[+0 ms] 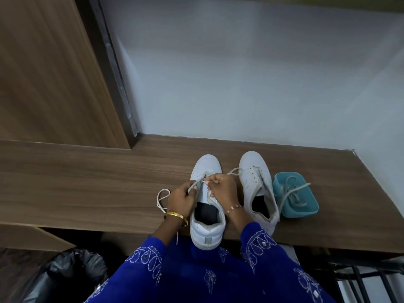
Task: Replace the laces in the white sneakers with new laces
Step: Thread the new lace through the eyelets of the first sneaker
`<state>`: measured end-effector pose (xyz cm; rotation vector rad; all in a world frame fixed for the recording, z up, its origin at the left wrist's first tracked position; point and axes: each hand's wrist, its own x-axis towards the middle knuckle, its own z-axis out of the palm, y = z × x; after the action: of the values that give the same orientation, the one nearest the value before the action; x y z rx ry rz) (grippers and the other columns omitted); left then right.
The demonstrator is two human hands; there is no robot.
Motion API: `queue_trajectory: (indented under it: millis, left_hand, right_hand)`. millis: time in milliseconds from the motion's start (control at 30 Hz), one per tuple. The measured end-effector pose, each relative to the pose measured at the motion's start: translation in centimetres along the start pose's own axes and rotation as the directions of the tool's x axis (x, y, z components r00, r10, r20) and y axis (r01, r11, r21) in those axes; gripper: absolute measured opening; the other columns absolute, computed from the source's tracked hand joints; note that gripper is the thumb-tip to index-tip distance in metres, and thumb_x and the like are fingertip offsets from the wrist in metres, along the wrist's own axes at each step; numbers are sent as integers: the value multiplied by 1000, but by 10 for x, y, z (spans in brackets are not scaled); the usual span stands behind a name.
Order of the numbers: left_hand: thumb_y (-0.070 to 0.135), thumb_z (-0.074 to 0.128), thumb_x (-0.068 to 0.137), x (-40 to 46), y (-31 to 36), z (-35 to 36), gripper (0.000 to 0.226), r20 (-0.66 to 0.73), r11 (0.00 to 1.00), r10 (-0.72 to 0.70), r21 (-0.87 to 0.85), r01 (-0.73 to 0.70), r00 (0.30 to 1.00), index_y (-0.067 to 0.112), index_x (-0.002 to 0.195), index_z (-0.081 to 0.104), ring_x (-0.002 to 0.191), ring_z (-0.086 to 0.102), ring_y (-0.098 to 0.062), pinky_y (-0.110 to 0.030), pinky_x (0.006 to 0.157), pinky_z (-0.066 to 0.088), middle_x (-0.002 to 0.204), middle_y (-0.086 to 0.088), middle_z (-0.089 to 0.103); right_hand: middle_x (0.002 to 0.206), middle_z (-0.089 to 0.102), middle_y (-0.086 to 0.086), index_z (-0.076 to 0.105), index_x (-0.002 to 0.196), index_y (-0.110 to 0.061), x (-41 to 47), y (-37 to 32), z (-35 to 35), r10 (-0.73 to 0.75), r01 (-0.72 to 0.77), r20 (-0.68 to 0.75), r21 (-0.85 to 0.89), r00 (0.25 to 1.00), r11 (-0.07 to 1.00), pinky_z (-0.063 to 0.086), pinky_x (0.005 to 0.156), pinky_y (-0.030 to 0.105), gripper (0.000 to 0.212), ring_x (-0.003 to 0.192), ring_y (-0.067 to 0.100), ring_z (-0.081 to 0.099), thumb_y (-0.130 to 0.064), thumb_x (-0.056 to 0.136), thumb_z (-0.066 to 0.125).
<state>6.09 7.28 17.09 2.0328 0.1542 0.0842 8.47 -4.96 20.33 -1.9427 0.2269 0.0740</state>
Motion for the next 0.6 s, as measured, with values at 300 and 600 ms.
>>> queue_trajectory:
  millis: [300,600]
  left_hand:
    - [22,50,92,3,-11,3,29,29,1000,21,17,-21,999,18,117,63,107,59,-18,-33,94,45,114,-1,66]
    - [35,41,92,0,-7,-1,37,92,998,7,-56,-1,996,20,119,62,108,57,-15,-33,97,42,115,-1,64]
  right_hand:
    - [76,68,24,66,69,4,6,3,13,20,-24,-31,-117,999,993,55,69,42,15,71,34,63,1,81,57]
    - [61,54,1,47,52,-13,5,-2,22,-14,-6,-73,-264,997,965,29,54,18,35,58,13,44,-2,85,51]
